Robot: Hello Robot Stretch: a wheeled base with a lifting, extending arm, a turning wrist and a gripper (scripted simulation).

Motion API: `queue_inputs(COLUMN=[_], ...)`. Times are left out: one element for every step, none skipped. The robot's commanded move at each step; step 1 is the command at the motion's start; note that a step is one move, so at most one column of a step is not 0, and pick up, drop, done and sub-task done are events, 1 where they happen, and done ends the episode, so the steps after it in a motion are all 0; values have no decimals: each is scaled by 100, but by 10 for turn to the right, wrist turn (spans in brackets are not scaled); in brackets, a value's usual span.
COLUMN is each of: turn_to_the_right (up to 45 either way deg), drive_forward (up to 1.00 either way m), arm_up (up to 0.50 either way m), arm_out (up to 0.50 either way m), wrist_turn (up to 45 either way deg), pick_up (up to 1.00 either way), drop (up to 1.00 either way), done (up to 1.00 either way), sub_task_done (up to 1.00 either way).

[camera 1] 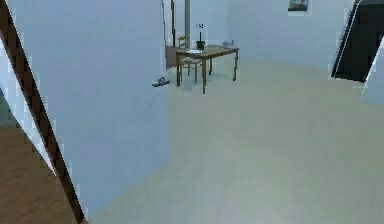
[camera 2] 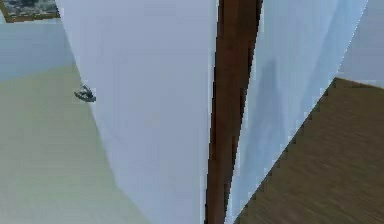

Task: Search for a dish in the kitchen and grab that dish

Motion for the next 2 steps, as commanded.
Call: queue_inputs(turn_to_the_right=[-420, 0], drive_forward=[0, 5], arm_up=[0, 0], arm_out=[0, 0], wrist_turn=[0, 0], pick_up=[0, 0], drop=[0, 0], done=[0, 0], sub_task_done=[0, 0])
